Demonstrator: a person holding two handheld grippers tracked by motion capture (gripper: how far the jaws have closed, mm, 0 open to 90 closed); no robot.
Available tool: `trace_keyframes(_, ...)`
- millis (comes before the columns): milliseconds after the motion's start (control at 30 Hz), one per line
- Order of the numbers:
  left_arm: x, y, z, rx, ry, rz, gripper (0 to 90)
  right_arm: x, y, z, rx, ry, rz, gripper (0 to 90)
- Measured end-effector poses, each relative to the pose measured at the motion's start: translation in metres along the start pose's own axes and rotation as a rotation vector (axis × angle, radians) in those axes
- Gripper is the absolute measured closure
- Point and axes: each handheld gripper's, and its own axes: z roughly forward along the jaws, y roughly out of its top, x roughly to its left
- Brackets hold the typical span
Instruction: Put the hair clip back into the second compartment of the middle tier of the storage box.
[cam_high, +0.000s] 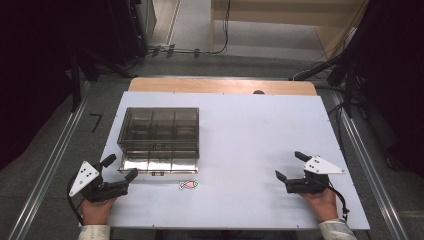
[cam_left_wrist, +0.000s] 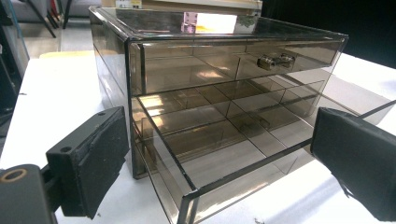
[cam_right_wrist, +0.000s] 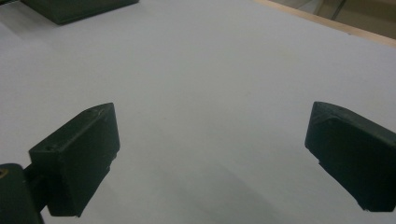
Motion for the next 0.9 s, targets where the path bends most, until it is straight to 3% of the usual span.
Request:
trace_keyframes(500, 0.0, 0.0, 0.0, -0.001, 0.001, -0.003, 4.6, 0.044, 0.019, 0.03, 0.007, 0.111, -0.065, 3.3)
trace_keyframes(900, 0.0, 0.0, 0.0, -0.002, 0.0, -0.002, 4.6, 0.071, 0.03, 0.053, 0.015, 0.155, -0.09, 4.6)
